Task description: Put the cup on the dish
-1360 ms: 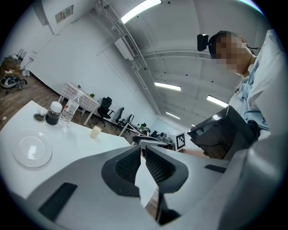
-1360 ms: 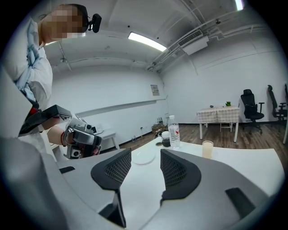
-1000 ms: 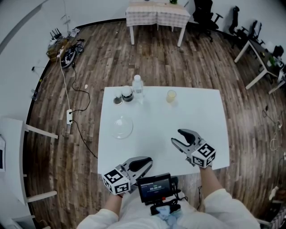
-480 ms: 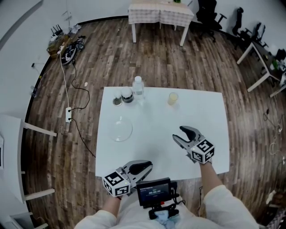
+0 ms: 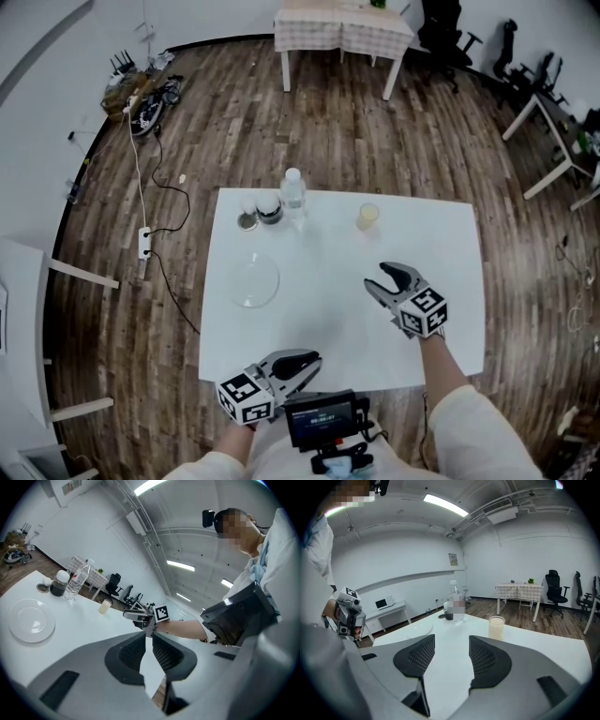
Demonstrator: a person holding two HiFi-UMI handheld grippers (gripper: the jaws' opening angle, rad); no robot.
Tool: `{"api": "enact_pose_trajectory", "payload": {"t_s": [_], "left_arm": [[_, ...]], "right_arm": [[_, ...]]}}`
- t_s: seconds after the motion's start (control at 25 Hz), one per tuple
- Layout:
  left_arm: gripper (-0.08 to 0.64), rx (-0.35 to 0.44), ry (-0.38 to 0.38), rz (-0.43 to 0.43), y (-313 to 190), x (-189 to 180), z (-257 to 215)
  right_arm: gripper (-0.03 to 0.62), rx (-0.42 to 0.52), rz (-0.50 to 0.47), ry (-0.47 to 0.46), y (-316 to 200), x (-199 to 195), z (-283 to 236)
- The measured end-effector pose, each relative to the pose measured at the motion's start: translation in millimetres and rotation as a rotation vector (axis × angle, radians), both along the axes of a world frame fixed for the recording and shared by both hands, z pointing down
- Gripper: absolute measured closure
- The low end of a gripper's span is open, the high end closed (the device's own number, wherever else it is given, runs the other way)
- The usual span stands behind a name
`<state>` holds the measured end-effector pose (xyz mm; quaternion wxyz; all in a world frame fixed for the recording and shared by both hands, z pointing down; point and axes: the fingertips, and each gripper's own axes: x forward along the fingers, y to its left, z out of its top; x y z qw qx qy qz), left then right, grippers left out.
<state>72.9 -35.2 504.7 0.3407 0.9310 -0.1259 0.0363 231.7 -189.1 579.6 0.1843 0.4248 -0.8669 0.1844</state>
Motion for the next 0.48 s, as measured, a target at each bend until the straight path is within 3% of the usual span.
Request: {"api": "enact_pose_trajectory", "payload": {"t_s": [0.48], "left_arm": [[0.520,-0.047,-0.013,-0.017,-0.5,-10.6,20.1]], "right_arm": [[0.351,-0.012,0.083,0.035,-58.6,15.9,20.0]]}}
